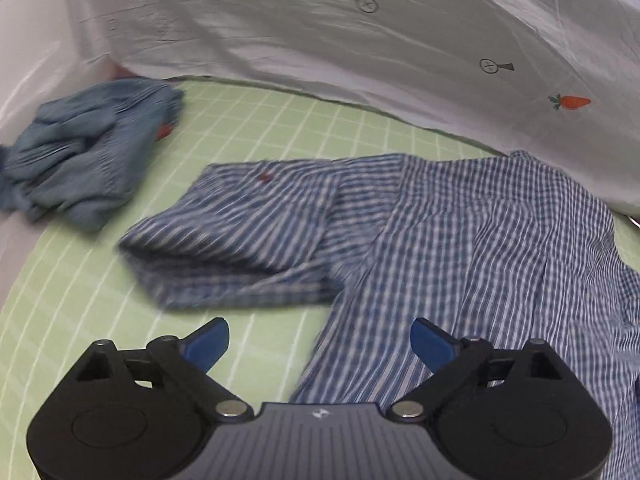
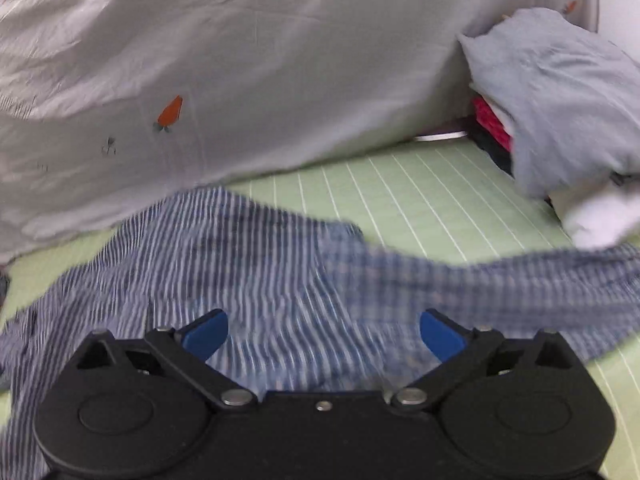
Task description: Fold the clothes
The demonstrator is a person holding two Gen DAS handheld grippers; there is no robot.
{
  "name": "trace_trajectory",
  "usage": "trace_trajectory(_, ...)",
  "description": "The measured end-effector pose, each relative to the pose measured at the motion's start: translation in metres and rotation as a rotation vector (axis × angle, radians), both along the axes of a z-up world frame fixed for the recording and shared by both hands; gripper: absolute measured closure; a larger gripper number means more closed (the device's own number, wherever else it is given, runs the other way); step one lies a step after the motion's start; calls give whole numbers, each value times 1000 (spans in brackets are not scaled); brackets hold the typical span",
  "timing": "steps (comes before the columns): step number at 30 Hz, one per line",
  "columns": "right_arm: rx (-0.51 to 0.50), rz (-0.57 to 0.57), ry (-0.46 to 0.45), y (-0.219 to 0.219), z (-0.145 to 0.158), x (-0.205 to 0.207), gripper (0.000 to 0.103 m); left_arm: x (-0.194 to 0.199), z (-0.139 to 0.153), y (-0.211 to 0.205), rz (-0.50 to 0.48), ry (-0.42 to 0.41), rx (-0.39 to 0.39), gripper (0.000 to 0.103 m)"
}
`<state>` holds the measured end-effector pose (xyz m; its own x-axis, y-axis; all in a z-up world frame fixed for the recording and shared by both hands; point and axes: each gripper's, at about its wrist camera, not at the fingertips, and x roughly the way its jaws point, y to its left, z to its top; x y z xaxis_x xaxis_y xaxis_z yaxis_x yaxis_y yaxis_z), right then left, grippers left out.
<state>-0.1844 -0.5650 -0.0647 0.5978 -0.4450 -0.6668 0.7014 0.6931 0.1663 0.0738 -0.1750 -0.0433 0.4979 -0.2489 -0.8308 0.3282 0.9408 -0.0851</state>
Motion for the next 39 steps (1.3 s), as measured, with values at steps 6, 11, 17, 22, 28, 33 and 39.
trace_trajectory(6, 22, -53, -34, -60, -1, 74, 0, 68, -6, -56, 11, -5, -22, 6)
trace_trajectory(11, 57, -66, -4, -95, -17, 139, 0, 109, -22, -106, -49, -32, 58, 6)
trace_trajectory(17, 190, 44, -15, -91, -39, 201, 0, 126, -47, -124, -71, -5, 86, 6)
trace_trajectory(22, 255, 154, 33, -75, -55, 234, 4, 125, -55, -116, -58, 15, 92, 6)
trace_trajectory(28, 215, 254, 106, -69, -62, 249, 64, 118, -49, -96, -9, 21, 65, 6)
trace_trajectory(33, 73, 323, 54, -68, -47, 259, 98, 109, -42, -82, 12, -3, 44, 6)
trace_trajectory(39, 5, 285, -27, -94, -28, 298, 98, 99, -39, -65, 18, -29, 34, 6)
